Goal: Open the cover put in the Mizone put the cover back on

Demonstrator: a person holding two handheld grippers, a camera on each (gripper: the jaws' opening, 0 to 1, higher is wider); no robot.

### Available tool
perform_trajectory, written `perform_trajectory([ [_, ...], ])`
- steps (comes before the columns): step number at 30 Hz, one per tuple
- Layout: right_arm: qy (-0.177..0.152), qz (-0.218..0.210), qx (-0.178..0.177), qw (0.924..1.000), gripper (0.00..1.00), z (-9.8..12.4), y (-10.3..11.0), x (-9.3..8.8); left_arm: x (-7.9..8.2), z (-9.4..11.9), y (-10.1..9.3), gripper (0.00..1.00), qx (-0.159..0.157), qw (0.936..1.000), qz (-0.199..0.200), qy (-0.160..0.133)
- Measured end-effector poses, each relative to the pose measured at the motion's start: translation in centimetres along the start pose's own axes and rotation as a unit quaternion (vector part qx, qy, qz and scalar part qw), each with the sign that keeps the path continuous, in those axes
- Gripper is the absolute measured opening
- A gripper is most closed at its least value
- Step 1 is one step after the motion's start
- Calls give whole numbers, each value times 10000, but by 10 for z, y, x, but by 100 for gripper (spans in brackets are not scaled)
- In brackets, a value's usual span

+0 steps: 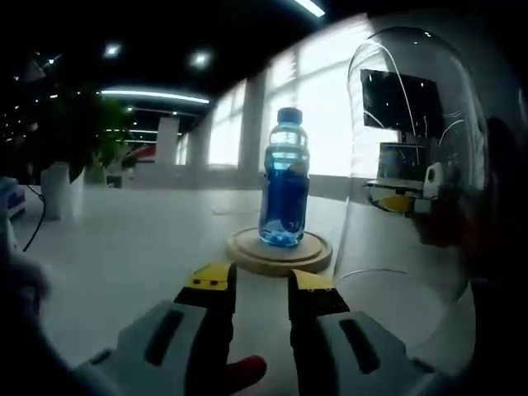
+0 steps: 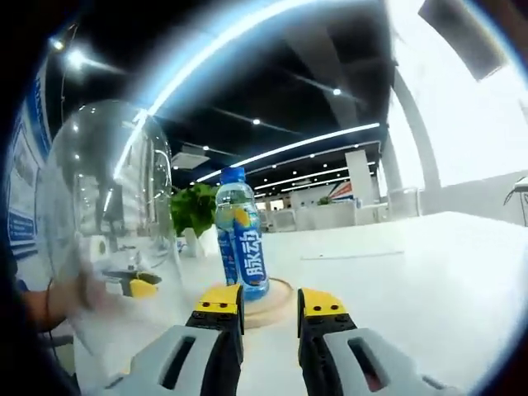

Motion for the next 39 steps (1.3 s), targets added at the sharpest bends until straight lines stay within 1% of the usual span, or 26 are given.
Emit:
perform_trajectory([
  [3,36,12,-41,10000,18,3,0,-6,0,0,0,19,3,10000,1,-1],
  [7,-9,-48,-86,10000,18,6,-1,-11,0,0,0,19,2,10000,-4,1],
  [12,-68,-32,-101,9999,18,8,-2,-9,0,0,1,19,5,10000,-8,4],
  [17,-31,-21,-157,9999,18,10,-4,-12,0,1,1,19,23,10000,-5,-6],
  [19,-7,10,-187,9998,18,9,-4,-12,1,1,2,19,30,10000,64,-14],
  [26,111,159,-153,9997,18,7,-1,-15,2,2,1,19,-6,9999,144,-45],
  [30,101,158,-176,9997,18,7,-1,-14,3,3,2,19,1,9998,209,-57],
  [39,106,125,-245,9996,18,9,-4,-15,3,3,1,19,-6,9998,191,-48],
])
Point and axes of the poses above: the point that each gripper's makers call its tool centre point, and the gripper's own axes: z roughly backward along the fingers, y roughly to its left, x roughly out of its top, the point moved 2 cm from there along z, roughly backward along the fingers, and after that the axes turned 14 degrees about x, right-handed, at the moved point
